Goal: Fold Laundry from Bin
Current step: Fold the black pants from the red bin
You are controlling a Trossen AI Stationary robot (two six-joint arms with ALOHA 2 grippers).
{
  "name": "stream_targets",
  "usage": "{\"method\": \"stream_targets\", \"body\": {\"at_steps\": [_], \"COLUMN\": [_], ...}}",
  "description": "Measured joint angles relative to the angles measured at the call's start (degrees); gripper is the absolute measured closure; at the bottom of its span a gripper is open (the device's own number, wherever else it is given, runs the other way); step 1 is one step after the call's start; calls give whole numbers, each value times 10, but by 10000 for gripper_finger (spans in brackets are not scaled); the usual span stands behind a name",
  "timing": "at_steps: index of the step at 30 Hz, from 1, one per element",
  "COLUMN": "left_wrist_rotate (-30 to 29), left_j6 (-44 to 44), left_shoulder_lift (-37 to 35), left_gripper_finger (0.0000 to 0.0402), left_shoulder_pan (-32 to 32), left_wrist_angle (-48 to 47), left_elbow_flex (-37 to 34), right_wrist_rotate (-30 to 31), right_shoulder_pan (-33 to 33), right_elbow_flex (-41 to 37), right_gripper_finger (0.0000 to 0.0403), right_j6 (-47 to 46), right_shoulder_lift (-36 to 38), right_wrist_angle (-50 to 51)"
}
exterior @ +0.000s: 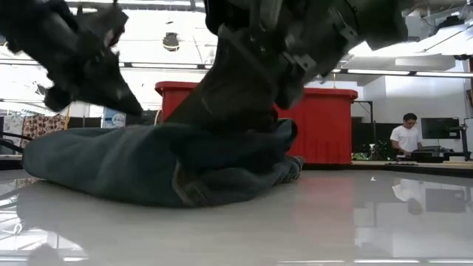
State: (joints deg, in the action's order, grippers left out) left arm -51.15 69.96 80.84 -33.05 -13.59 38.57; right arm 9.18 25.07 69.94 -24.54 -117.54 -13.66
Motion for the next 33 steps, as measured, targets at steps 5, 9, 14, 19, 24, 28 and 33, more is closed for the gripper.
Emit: {"method": "stream_targets", "body": {"at_steps": [5,9,14,19,24,28,33], "left_wrist_rotate": [21,33,15,-8,-25,6,51], "left_j6": [33,27,-6,-100,-176,-219,-277], "left_shoulder_lift": [0,-1,-2,-2,-3,-1,19], "left_gripper_finger": [402,401,401,401,401,402,401], "left_shoulder_pan": [30,45,48,52,83,116,153], "left_wrist_angle": [55,56,55,55,57,97,134], "left_elbow_flex": [-56,-57,-24,42,86,81,80], "right_wrist_rotate": [-44,-55,-122,-131,-120,-77,44], "right_shoulder_pan": [-1,-1,-19,-38,-66,-73,-44], "right_elbow_flex": [-8,-9,-10,-13,-11,-12,-10], "right_gripper_finger": [387,387,387,387,385,383,384], "right_j6": [-3,5,24,47,65,53,65], "right_shoulder_lift": [-7,-7,0,80,201,308,437], "right_wrist_angle": [-8,7,17,27,74,153,250]}}
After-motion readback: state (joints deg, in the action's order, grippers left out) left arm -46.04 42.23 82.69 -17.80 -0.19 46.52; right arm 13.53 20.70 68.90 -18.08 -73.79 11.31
